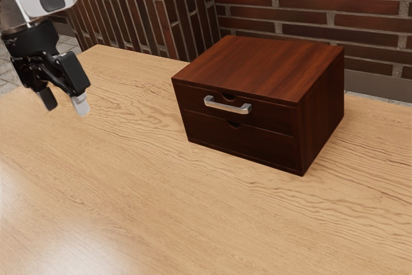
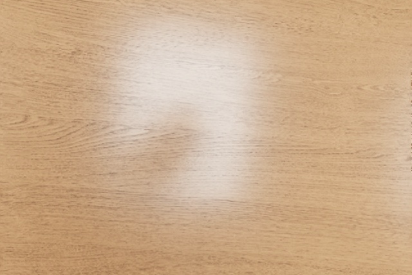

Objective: Pull the drawer handle with one arm to open the drawer

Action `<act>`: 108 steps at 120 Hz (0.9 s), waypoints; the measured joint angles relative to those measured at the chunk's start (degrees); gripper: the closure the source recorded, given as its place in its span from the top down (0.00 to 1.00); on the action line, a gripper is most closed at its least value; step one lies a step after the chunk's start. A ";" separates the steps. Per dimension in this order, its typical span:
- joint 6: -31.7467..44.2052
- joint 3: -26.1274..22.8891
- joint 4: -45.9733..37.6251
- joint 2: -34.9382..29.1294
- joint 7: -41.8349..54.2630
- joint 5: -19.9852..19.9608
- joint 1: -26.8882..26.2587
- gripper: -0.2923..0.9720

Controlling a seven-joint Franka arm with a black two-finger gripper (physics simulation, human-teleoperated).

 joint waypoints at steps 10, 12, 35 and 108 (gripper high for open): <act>4.09 0.99 -0.23 0.03 0.34 -0.80 -0.02 0.77; 4.72 1.17 -0.26 0.03 0.40 -0.96 0.00 0.77; 9.54 2.42 2.02 0.61 4.12 -1.25 -2.35 0.77; 15.89 2.35 -4.72 4.11 50.25 6.80 -6.49 0.77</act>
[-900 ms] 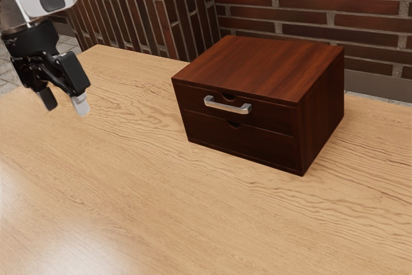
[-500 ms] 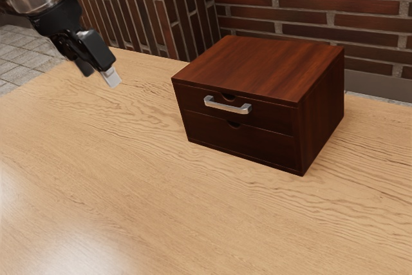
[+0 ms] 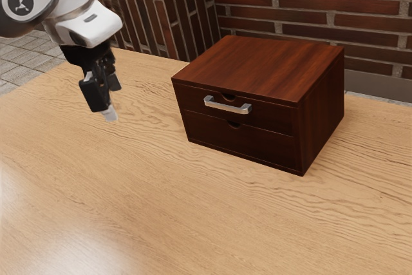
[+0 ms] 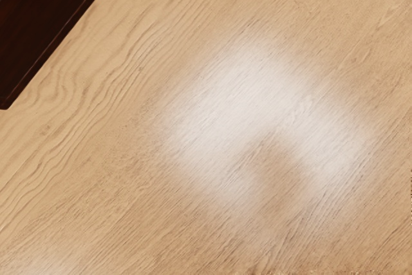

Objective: Pull the drawer handle with one arm to open the drawer

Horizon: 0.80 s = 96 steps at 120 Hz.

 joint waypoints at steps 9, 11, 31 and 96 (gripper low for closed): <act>2.75 -0.06 -4.82 -3.28 4.68 0.45 0.15 0.77; 3.39 -0.07 -5.46 -3.64 5.71 0.55 0.17 0.77; 8.97 0.51 -7.18 -3.01 15.10 2.42 1.53 0.77; 25.30 0.54 -10.72 1.80 33.31 3.58 4.74 0.77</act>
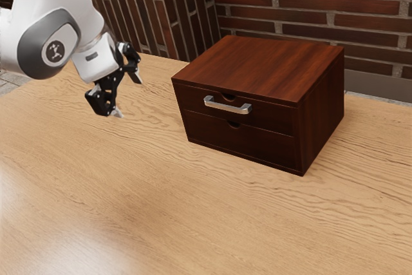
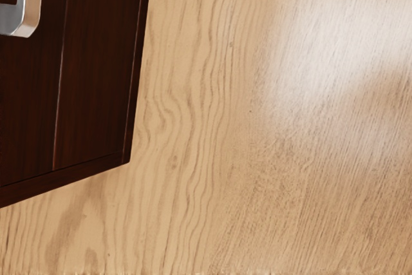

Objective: Pull the drawer handle with one arm to open the drawer

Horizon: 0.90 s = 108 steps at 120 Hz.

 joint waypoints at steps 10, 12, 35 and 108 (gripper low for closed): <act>1.65 0.00 -0.02 1.10 1.62 -0.11 0.43 0.77; 2.02 -0.03 -0.02 1.34 1.92 -0.14 0.46 0.77; 5.38 -1.67 -0.18 2.57 4.96 -1.64 0.46 0.77; 14.73 -1.85 -1.18 6.18 10.93 -5.10 1.68 0.77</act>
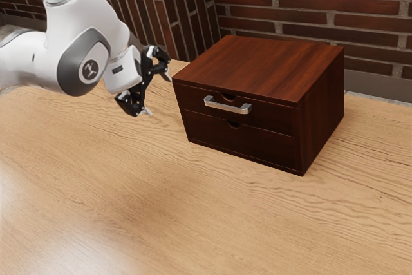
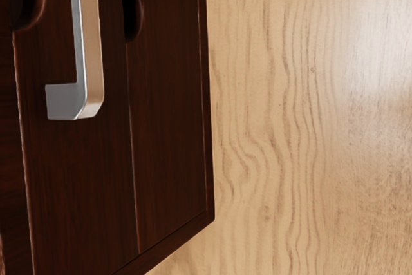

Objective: Pull the drawer handle with one arm to open the drawer

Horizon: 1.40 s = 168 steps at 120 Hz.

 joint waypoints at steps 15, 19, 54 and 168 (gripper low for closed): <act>1.22 0.06 -0.05 0.37 0.46 -0.23 -0.37 0.76; 1.43 0.21 -0.04 0.38 0.43 -0.25 -0.62 0.76; 2.44 0.53 -0.07 0.38 -0.92 -0.20 -1.57 0.77; 8.85 -2.79 -0.26 4.98 -1.93 -6.59 0.57 0.63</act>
